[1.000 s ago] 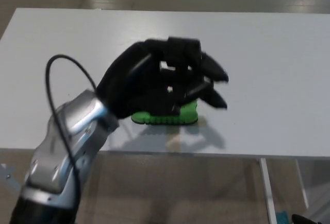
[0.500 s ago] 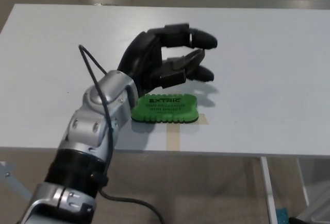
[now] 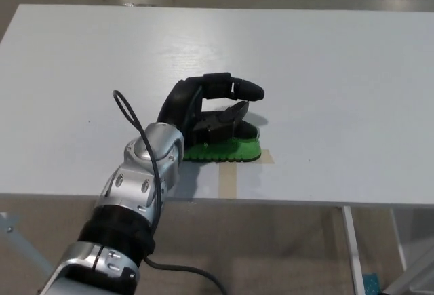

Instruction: Use the left hand to press on the green eraser and wipe the desk from center to the left and then back to center.

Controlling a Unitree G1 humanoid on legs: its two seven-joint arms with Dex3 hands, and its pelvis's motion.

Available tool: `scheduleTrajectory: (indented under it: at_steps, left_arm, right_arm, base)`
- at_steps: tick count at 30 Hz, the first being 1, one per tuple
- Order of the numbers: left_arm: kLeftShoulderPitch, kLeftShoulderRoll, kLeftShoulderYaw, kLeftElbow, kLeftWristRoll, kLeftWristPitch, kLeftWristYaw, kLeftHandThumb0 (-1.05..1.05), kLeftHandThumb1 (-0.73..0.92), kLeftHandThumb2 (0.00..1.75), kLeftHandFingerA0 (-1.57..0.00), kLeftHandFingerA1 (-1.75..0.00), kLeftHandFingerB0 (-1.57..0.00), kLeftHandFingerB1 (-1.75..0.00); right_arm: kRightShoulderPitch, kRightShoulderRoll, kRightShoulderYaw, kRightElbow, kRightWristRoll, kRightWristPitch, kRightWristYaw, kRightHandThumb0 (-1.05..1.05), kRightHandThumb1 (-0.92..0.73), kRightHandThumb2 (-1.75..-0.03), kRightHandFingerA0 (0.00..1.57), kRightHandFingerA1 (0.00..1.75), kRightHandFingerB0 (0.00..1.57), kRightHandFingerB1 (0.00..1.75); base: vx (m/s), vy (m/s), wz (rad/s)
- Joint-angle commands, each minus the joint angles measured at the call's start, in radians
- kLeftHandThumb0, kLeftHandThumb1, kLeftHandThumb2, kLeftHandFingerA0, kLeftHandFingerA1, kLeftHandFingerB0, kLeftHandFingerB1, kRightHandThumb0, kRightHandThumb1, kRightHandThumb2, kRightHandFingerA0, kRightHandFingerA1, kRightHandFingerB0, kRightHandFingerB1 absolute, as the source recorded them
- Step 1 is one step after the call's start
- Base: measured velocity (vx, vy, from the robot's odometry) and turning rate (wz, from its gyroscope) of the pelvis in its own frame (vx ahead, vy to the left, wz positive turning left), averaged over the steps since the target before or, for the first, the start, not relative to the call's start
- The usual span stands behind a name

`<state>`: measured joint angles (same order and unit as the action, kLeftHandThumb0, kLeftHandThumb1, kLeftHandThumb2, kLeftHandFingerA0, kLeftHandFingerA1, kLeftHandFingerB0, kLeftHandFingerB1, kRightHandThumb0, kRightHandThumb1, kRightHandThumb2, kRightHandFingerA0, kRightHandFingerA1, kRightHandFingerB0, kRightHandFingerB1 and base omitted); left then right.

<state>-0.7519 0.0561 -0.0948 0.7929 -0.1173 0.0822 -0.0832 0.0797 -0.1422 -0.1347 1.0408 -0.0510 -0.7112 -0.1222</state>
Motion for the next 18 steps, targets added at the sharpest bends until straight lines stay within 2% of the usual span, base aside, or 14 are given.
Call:
scheduleTrajectory:
  at_steps: [1,3,4,18]
  left_arm:
    - [0.014,-0.017,0.011,0.043,0.054,-0.073,0.048,-0.25,0.69,0.86,-0.99,-0.85,-0.89,-0.85]
    - [0.017,-0.022,0.015,0.052,0.060,-0.080,0.052,-0.25,0.69,0.86,-0.99,-0.85,-0.89,-0.85]
    - [0.019,-0.026,0.017,0.059,0.060,-0.083,0.052,-0.18,0.82,0.64,-1.02,-0.79,-0.92,-0.82]
    - [0.091,-0.057,0.045,0.090,0.063,-0.134,0.051,-0.18,0.82,0.64,-1.02,-0.80,-0.93,-0.81]
  right_arm:
    - [0.009,0.002,-0.001,0.002,0.006,-0.020,0.008,-0.38,-0.79,-0.64,0.87,0.62,0.65,0.42]
    - [0.007,0.004,-0.004,0.005,0.013,-0.022,0.016,-0.38,-0.78,-0.64,0.87,0.62,0.65,0.42]
    - [0.008,0.003,-0.004,0.006,0.014,-0.024,0.021,-0.38,-0.79,-0.64,0.87,0.62,0.65,0.42]
    - [0.003,0.000,-0.001,0.005,0.007,-0.025,0.018,-0.37,-0.78,-0.64,0.87,0.63,0.65,0.42]
  base:
    - [0.00,0.000,0.00]
    - [0.00,0.000,0.00]
    - [0.00,0.000,0.00]
    - [0.00,0.000,0.00]
